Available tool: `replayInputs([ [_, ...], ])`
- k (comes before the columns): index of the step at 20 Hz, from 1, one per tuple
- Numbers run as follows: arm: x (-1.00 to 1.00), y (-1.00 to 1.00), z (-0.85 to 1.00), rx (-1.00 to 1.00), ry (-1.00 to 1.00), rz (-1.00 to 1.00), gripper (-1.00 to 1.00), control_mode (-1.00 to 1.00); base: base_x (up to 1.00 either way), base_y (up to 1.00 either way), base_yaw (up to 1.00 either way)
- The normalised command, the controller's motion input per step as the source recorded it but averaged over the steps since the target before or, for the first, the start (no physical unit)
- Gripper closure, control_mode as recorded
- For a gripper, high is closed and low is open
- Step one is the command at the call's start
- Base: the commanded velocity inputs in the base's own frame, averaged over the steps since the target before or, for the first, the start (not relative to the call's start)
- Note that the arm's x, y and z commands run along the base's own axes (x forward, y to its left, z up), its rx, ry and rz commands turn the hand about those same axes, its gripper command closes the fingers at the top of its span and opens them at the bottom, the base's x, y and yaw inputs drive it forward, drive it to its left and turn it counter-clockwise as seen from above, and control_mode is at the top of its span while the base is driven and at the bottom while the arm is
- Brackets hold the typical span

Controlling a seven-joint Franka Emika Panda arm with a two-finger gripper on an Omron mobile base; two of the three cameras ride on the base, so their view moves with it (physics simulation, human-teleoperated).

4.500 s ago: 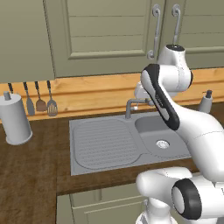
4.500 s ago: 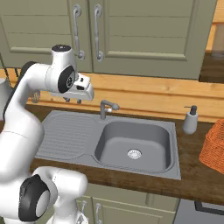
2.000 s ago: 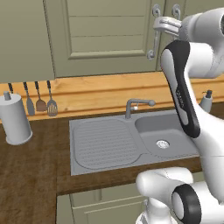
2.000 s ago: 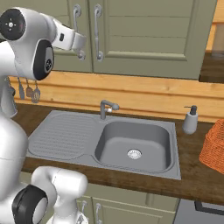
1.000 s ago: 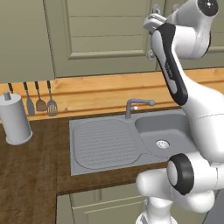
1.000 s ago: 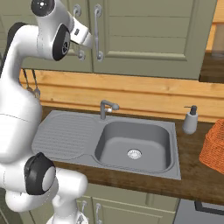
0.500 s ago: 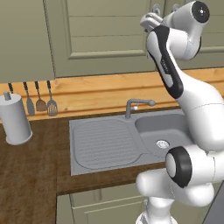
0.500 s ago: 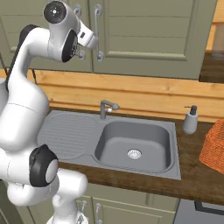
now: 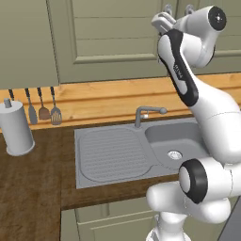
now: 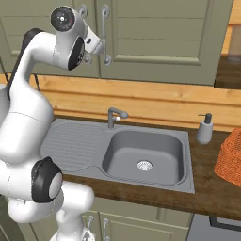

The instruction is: Open the cabinet, pick up the bread from the cabinet and place it in the basket. Then move the basket to the dining counter.

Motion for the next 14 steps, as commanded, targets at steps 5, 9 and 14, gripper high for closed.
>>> replayInputs([
  [5,-0.08,0.00,0.17,0.10,0.05,0.03,1.00,-1.00,0.00,0.00,0.00],
  [9,-0.68,0.12,0.17,0.06,0.02,0.03,1.00,-1.00,0.00,0.00,0.00],
  [14,-0.84,0.14,0.34,0.03,0.00,0.00,1.00,-1.00,0.00,0.00,0.00],
])
